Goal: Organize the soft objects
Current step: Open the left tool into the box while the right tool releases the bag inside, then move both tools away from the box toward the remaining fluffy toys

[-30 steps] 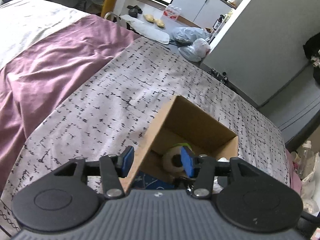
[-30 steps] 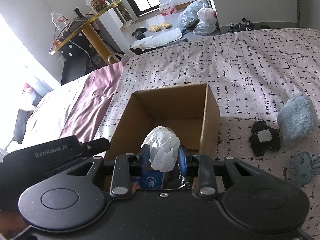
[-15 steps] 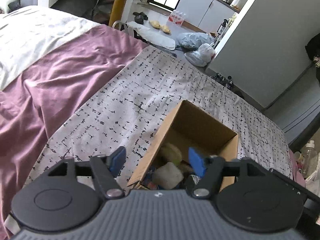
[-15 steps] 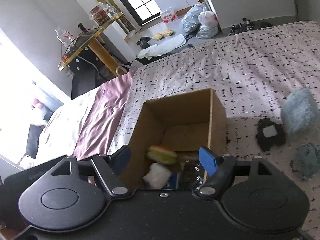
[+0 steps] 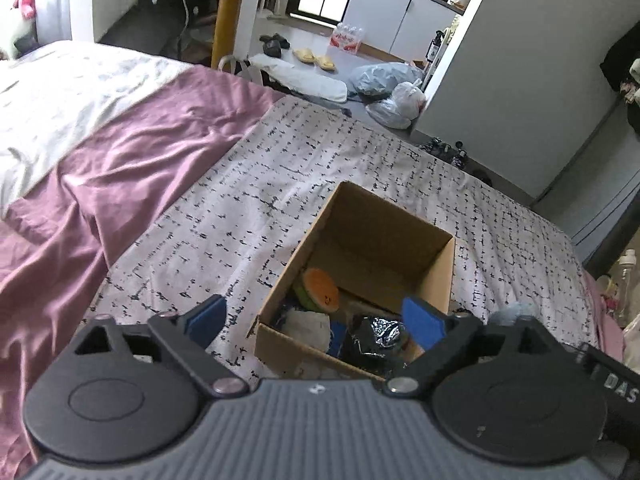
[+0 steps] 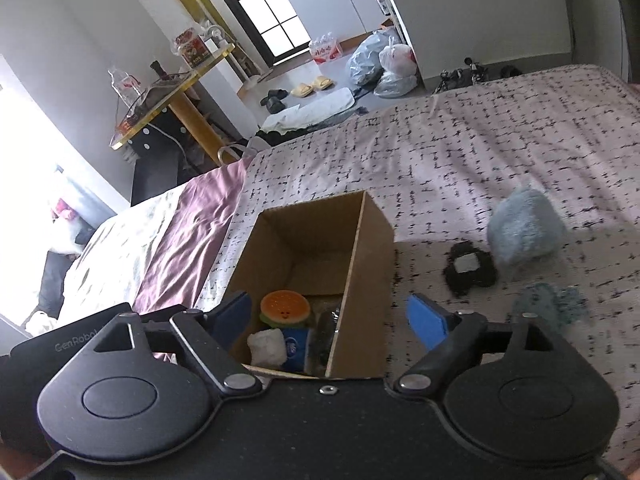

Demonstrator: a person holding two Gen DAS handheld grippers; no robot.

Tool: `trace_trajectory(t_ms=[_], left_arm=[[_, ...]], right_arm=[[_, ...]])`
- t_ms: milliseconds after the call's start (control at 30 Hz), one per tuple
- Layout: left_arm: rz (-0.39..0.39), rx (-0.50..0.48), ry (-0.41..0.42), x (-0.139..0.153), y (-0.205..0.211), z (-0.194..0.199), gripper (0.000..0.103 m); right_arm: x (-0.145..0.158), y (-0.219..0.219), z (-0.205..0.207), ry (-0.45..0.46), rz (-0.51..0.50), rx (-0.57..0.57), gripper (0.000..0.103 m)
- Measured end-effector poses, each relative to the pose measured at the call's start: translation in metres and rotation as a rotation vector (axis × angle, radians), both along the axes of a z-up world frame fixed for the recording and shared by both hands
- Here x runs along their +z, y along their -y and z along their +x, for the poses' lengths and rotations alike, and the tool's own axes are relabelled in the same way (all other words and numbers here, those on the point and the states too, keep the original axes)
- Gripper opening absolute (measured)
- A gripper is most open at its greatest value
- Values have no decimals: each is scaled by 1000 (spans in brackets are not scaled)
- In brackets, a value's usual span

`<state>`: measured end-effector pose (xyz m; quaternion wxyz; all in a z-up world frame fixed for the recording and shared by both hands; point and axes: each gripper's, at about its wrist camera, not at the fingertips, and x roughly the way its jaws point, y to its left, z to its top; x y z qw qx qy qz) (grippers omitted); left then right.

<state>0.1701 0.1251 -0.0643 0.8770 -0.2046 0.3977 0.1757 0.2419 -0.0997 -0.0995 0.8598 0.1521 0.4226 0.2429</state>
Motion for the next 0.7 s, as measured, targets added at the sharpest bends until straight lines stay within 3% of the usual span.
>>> trace_trajectory(t_ms=[167, 433, 700], left_arm=[[30, 5, 9, 8, 10, -9, 103], [89, 12, 45, 21, 33, -25, 103], [134, -9, 55, 27, 59, -35, 103]], right_arm=[[1, 13, -7, 28, -31, 41, 91], [8, 38, -17, 61, -15, 75, 103], [16, 67, -21, 104, -12, 100, 103]])
